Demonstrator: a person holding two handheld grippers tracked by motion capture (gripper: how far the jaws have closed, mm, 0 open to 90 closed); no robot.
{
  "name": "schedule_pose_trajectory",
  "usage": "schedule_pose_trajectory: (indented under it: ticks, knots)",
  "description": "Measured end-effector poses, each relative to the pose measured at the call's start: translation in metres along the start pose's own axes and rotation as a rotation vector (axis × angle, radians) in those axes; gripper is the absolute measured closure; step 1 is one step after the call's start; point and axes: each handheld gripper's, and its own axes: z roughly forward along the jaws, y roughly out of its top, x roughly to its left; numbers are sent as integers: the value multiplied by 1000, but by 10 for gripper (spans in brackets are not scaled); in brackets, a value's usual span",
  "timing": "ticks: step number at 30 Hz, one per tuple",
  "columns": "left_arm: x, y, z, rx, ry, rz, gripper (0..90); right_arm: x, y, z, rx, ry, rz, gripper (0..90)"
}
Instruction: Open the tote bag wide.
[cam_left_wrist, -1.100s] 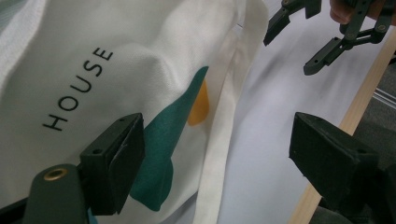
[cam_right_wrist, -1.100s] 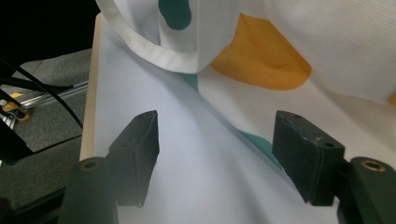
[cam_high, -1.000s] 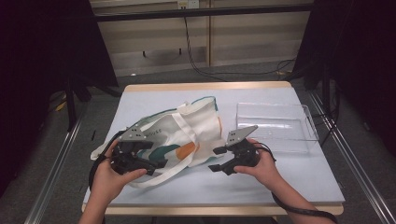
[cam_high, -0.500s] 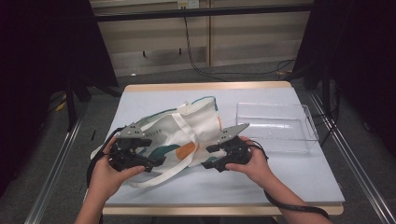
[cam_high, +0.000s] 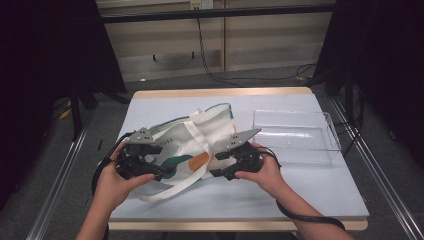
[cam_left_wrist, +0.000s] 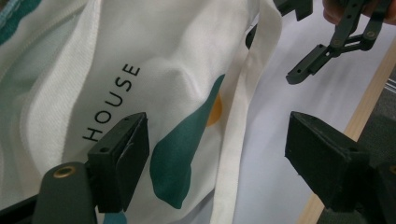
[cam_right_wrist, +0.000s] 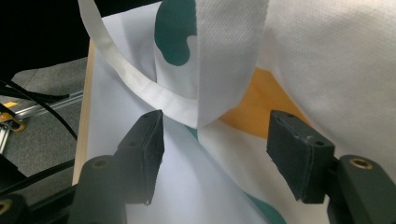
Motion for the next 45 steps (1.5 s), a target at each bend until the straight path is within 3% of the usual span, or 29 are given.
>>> schedule_pose_trajectory:
  ticks: [6,13,21,22,25,26,29,31,36,42,44,45]
  knots:
    - [2,4,-4,17,-1,8,221,-1,4,2,-15,0,-8,399]
    - [5,10,-10,-7,6,-5,222,-4,5,5,-19,5,-1,470]
    - [6,16,-10,5,4,-5,222,-8,2,6,-32,12,35,667]
    - [7,16,-9,9,2,-3,222,-9,1,5,-35,23,39,730]
    - [8,17,-8,9,-2,-10,222,-9,1,5,-32,27,48,722]
    - [9,17,-7,7,0,-13,222,-7,2,5,-31,20,37,623]
    - [11,18,-7,7,0,-12,228,-5,4,5,-16,-2,28,555]
    - [11,18,-6,7,3,-11,230,-5,5,5,-26,9,58,446]
    - [11,17,-4,15,4,-3,230,-3,8,5,-40,37,57,353]
    - [12,18,-3,7,9,-17,233,-3,12,12,-38,21,94,384]
    - [12,18,-3,12,5,-11,237,-4,13,16,-36,35,118,521]
    - [13,18,-4,13,7,-6,238,-5,13,16,-32,38,124,544]
